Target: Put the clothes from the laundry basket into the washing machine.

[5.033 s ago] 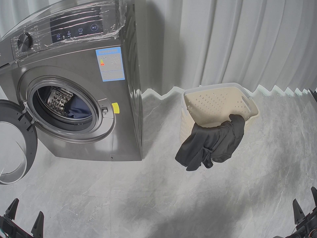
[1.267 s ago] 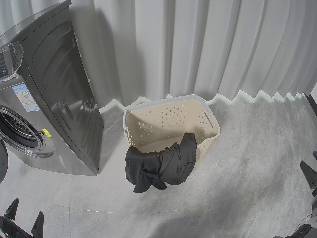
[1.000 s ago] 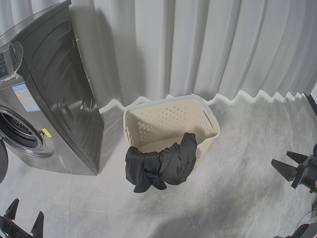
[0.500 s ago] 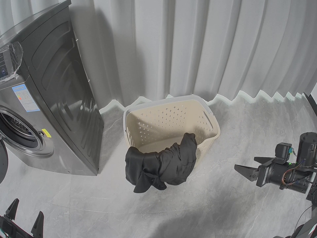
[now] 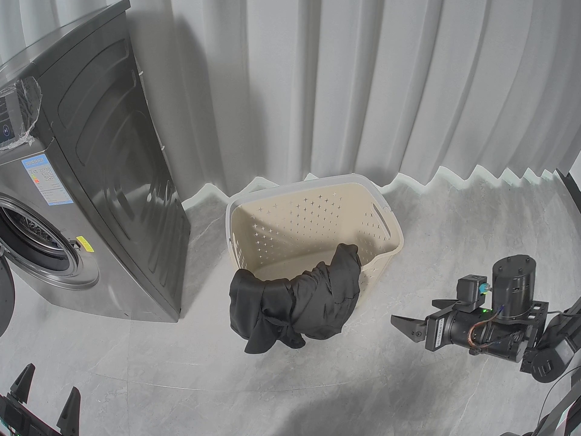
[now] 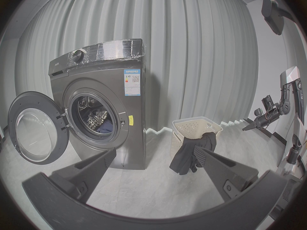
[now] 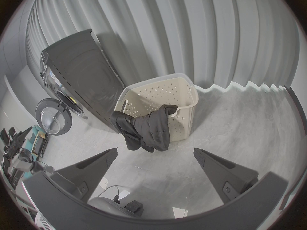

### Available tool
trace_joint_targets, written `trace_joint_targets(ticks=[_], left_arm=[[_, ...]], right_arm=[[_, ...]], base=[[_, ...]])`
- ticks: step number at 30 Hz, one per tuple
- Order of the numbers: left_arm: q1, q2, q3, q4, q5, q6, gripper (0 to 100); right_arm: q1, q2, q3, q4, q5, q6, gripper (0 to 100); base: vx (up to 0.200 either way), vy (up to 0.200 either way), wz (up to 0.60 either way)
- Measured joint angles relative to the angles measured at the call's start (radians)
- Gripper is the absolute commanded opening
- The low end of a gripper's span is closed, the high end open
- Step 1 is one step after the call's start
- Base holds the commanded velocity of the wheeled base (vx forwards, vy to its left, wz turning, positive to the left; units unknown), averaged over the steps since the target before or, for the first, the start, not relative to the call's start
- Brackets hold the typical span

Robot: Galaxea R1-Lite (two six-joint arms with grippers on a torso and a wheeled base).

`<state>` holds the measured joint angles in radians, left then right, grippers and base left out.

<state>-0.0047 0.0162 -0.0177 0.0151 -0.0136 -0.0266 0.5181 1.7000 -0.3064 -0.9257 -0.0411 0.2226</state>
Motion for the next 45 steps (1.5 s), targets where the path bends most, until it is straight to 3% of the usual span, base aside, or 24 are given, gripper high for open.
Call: trace_joint_targets(ticks=[6, 15, 28, 45], left_arm=[[0.000, 0.000, 0.000, 0.000, 0.000, -0.002, 100], [0.000, 0.000, 0.000, -0.001, 0.000, -0.002, 100], [0.000, 0.000, 0.000, 0.000, 0.000, -0.006, 100], [0.000, 0.000, 0.000, 0.000, 0.000, -0.010, 100]], right_arm=[[0.036, 0.088, -0.038, -0.003, -0.025, 0.004, 100], [0.066, 0.205, -0.101, -0.009, -0.026, 0.007, 100], [0.114, 0.395, -0.191, -0.119, -0.019, 0.019, 100], [0.108, 0.619, -0.456, -0.125, -0.019, 0.030, 100]], base=[[0.000, 0.000, 0.00], [0.000, 0.000, 0.00], [0.000, 0.000, 0.00], [0.000, 0.000, 0.00]])
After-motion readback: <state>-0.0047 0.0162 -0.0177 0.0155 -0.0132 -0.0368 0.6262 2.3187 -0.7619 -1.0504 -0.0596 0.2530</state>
